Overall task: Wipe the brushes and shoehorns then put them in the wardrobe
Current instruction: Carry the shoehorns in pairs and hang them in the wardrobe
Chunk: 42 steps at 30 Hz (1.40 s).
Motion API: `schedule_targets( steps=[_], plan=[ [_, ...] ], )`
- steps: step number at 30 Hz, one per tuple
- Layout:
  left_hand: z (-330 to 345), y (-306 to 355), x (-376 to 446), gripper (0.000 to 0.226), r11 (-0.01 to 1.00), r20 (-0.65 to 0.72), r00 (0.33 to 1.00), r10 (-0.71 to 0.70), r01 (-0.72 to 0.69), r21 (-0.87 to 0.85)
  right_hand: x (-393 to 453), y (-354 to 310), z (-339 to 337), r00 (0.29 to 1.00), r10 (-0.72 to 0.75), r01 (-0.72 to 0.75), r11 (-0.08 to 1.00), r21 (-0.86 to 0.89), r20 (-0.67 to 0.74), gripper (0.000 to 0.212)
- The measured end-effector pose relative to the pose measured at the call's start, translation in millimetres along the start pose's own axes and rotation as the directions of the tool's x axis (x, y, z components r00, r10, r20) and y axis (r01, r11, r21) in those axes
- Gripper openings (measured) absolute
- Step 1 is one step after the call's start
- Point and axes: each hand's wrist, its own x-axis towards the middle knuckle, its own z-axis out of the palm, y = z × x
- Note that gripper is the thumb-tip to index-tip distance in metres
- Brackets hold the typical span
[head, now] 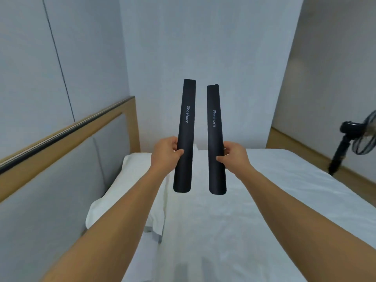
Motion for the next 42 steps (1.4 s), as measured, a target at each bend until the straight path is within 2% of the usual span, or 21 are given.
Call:
schedule_targets(
  steps=[9,15,18,21,24,30,37,42],
  plan=[
    [115,131,-14,0.016,0.965,0.233,0.956,0.18,-0.125,-0.229,-53,76,-171,0.951,0.156,-0.175,0.984,-0.047,-0.265,0.03],
    [193,233,-32,0.016,0.926,0.312,0.896,0.317,-0.222,-0.305,-84,123,-282,0.902,0.203,-0.241,0.969,-0.056,-0.382,0.039],
    [236,285,-49,0.014,0.901,0.328,0.867,0.376,-0.258,-0.349,-108,147,-340,0.871,0.217,-0.276,0.958,-0.073,-0.441,0.034],
    [280,335,-70,0.009,0.871,0.354,0.828,0.434,-0.286,-0.4,-132,174,-396,0.829,0.235,-0.314,0.946,-0.074,-0.508,0.027],
    [323,379,-93,0.007,0.84,0.365,0.791,0.491,-0.318,-0.439,-158,199,-445,0.78,0.23,-0.331,0.941,-0.072,-0.583,0.03],
    [400,462,-134,0.012,0.79,0.425,0.707,0.565,-0.316,-0.525,-202,244,-532,0.707,0.292,-0.436,0.897,-0.072,-0.644,0.028],
    [497,541,-168,0.008,0.701,0.461,0.557,0.69,-0.358,-0.617,-232,308,-610,0.593,0.307,-0.532,0.844,-0.076,-0.744,0.026],
    [576,594,-171,0.01,0.673,0.488,0.498,0.717,-0.31,-0.671,-229,352,-664,0.504,0.328,-0.599,0.799,-0.051,-0.799,0.043]
  ],
)
